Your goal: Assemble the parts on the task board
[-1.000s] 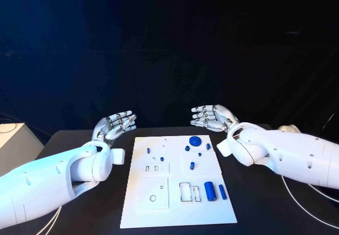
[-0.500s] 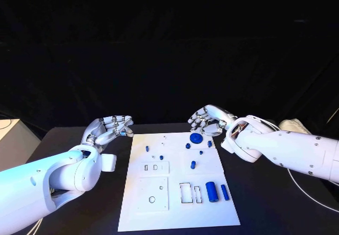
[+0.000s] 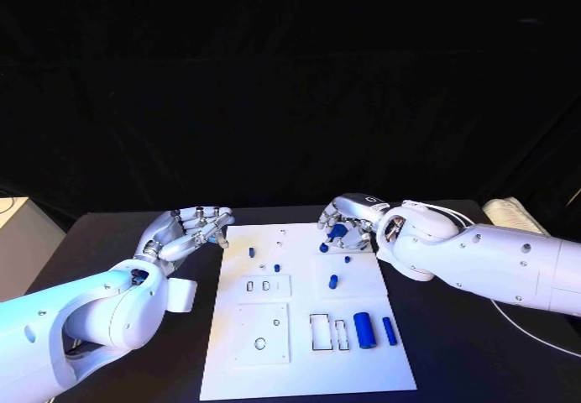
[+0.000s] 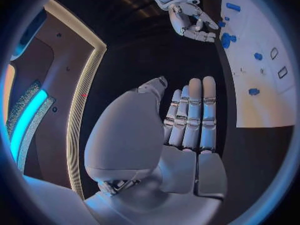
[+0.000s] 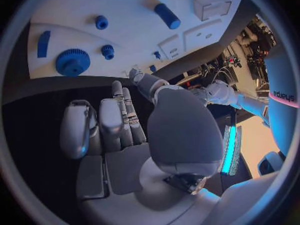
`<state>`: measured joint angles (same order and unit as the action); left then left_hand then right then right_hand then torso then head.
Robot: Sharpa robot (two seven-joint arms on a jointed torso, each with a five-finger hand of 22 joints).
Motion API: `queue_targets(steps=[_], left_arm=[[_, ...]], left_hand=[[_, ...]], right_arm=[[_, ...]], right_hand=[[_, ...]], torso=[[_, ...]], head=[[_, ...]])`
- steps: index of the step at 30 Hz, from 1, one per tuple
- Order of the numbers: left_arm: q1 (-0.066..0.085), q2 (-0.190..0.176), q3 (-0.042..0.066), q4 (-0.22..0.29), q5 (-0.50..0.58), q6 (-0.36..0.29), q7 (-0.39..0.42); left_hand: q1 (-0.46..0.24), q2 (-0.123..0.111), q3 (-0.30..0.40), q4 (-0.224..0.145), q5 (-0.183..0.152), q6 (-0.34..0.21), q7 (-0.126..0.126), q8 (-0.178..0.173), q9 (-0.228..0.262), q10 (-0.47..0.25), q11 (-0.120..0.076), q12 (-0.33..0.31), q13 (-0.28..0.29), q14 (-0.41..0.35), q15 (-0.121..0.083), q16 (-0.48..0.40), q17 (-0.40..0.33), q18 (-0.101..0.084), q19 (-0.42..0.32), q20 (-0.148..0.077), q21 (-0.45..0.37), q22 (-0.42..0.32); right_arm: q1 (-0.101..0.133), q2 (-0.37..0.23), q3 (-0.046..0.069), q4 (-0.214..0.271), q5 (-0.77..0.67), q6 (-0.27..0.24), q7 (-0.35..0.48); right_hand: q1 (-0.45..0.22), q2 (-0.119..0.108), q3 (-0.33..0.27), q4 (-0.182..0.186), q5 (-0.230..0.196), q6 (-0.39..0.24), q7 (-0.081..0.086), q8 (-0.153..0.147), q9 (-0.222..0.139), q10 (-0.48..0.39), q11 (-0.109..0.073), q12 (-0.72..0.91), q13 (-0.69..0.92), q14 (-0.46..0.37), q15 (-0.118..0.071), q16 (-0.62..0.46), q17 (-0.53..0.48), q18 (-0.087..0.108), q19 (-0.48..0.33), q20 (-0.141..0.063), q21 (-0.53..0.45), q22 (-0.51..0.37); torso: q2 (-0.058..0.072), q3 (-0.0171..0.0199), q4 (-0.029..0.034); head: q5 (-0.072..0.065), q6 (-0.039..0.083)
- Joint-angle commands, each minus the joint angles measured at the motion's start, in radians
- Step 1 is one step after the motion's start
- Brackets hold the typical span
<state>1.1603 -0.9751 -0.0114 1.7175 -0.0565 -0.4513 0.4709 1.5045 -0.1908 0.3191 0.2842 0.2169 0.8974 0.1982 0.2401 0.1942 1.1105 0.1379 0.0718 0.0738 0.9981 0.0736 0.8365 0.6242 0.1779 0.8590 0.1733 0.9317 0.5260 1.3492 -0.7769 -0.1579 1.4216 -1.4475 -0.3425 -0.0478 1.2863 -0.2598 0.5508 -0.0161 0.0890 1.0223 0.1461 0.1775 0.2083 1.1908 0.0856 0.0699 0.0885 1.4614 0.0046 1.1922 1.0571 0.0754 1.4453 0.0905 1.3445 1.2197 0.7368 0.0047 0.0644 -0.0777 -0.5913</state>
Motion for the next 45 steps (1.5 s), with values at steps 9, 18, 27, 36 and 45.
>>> queue_targets(steps=[9, 18, 27, 36, 45], left_arm=[[0.01, -0.011, 0.003, 0.028, -0.014, 0.038, -0.011], [0.014, -0.019, 0.004, 0.031, -0.012, 0.039, -0.014], [0.015, -0.022, 0.004, 0.032, -0.009, 0.043, -0.016], [0.016, -0.023, 0.004, 0.031, -0.007, 0.045, -0.019], [0.017, -0.023, 0.004, 0.03, -0.006, 0.045, -0.025]], left_hand=[[-0.001, -0.011, 0.009, 0.0, -0.005, 0.0, 0.003, -0.004, 0.003, 0.002, 0.003, -0.002, 0.002, -0.01, 0.002, 0.021, 0.01, 0.004, -0.013, 0.001, 0.02, 0.012], [-0.005, -0.012, 0.009, 0.001, -0.006, -0.001, 0.004, -0.005, 0.004, 0.001, 0.004, -0.002, 0.003, -0.013, 0.002, 0.028, 0.013, 0.004, -0.017, 0.002, 0.027, 0.016], [-0.005, -0.012, 0.009, 0.001, -0.006, -0.001, 0.004, -0.005, 0.004, 0.001, 0.004, -0.002, 0.003, -0.013, 0.002, 0.028, 0.013, 0.004, -0.017, 0.002, 0.027, 0.016], [-0.007, -0.011, 0.01, 0.002, -0.006, -0.002, 0.004, -0.005, 0.004, 0.0, 0.004, -0.003, 0.003, -0.015, 0.003, 0.032, 0.015, 0.004, -0.02, 0.002, 0.031, 0.019], [-0.007, -0.011, 0.01, 0.002, -0.006, -0.002, 0.004, -0.005, 0.004, 0.0, 0.004, -0.003, 0.003, -0.015, 0.003, 0.032, 0.015, 0.004, -0.02, 0.002, 0.031, 0.019]], right_arm=[[-0.005, 0.018, 0.0, -0.008, -0.149, 0.088, -0.108], [-0.01, 0.027, 0.0, -0.017, -0.161, 0.106, -0.127], [-0.011, 0.036, 0.0, -0.038, -0.174, 0.106, -0.147], [-0.011, 0.044, 0.0, -0.035, -0.174, 0.099, -0.145], [-0.011, 0.053, 0.0, -0.033, -0.167, 0.104, -0.139]], right_hand=[[0.004, -0.006, -0.014, 0.009, 0.004, 0.005, 0.0, -0.002, 0.014, -0.032, 0.003, -0.003, 0.003, 0.041, 0.0, 0.081, 0.071, -0.025, 0.023, 0.008, 0.069, 0.097], [0.008, 0.001, -0.014, 0.011, 0.005, 0.007, -0.001, -0.001, 0.017, -0.039, 0.003, -0.002, 0.004, 0.041, 0.0, 0.094, 0.081, -0.028, 0.027, 0.011, 0.08, 0.114], [0.009, 0.009, -0.012, 0.014, 0.005, 0.009, 0.0, 0.0, 0.02, -0.041, 0.003, -0.001, 0.005, 0.04, 0.0, 0.1, 0.084, -0.029, 0.029, 0.014, 0.086, 0.122], [0.001, 0.016, -0.011, 0.023, 0.004, 0.012, 0.0, 0.002, 0.023, -0.039, 0.003, 0.002, 0.006, 0.038, 0.0, 0.105, 0.085, -0.029, 0.028, 0.015, 0.089, 0.125], [-0.006, 0.022, -0.01, 0.032, 0.004, 0.018, -0.003, 0.005, 0.027, -0.032, 0.001, 0.006, 0.009, 0.037, -0.001, 0.11, 0.087, -0.029, 0.028, 0.016, 0.092, 0.131]], torso=[[0.022, -0.0052, 0.0094], [0.03, -0.0064, 0.0135], [0.037, -0.0065, 0.0153], [0.043, -0.0067, 0.0179], [0.048, -0.0084, 0.0204]], head=[[-0.004, 0.001], [-0.01, 0.002], [-0.014, 0.009], [-0.017, 0.013], [-0.019, 0.015]])
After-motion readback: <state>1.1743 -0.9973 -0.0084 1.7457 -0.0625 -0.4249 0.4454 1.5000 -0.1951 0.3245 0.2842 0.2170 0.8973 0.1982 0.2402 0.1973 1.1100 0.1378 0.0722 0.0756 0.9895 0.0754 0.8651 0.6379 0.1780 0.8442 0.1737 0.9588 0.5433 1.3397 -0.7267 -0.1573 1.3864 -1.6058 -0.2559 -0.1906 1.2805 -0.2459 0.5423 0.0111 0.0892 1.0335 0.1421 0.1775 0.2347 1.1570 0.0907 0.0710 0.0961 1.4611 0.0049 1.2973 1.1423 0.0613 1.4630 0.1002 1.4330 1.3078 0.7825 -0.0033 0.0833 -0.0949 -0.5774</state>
